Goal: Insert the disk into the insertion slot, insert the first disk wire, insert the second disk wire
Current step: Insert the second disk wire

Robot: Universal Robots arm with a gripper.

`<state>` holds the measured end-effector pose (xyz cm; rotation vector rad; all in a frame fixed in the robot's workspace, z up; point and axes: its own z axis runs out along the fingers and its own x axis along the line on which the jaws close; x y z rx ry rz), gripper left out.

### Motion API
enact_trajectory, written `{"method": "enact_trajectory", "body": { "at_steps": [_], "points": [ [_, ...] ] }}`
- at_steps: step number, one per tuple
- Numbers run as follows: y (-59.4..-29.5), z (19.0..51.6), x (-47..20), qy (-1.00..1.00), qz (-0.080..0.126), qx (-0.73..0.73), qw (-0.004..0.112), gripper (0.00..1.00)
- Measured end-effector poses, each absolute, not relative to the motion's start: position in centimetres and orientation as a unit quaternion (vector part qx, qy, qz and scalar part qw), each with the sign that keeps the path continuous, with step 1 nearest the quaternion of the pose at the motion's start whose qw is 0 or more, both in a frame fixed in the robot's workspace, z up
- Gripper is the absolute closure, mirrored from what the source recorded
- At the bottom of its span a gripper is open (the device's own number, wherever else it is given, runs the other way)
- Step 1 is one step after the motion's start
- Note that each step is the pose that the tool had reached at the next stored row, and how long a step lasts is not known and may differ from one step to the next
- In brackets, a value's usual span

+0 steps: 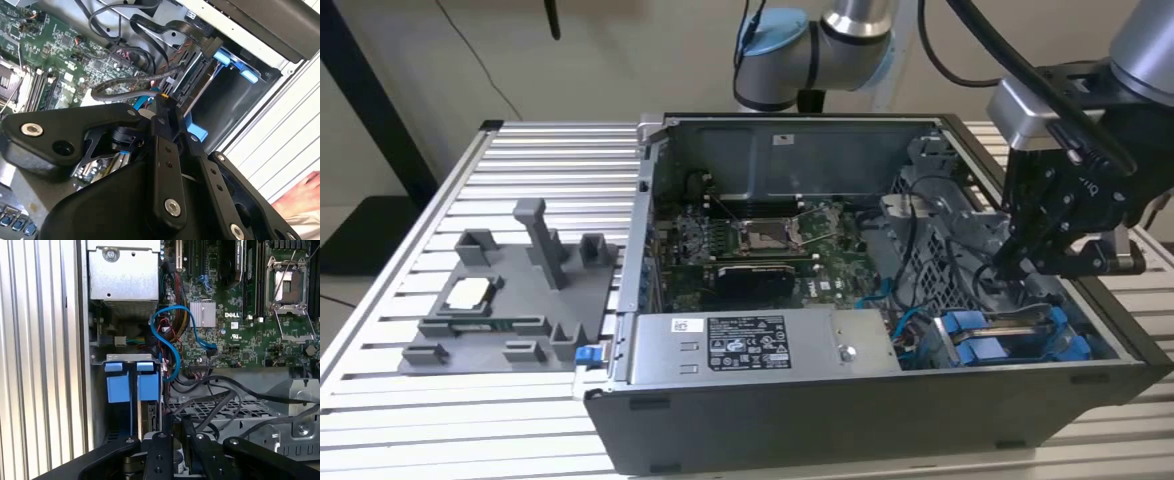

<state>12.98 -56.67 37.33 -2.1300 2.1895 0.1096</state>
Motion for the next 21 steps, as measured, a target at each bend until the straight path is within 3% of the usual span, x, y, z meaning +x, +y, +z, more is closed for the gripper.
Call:
{"method": "enact_trajectory", "body": {
  "at_steps": [14,21],
  "points": [
    [-57.7,36.2,14.7,0.716,0.036,-0.696,0.042,0.81],
    [-57.8,35.3,14.8,0.716,0.03,-0.697,0.036,0.81]
  ]
}}
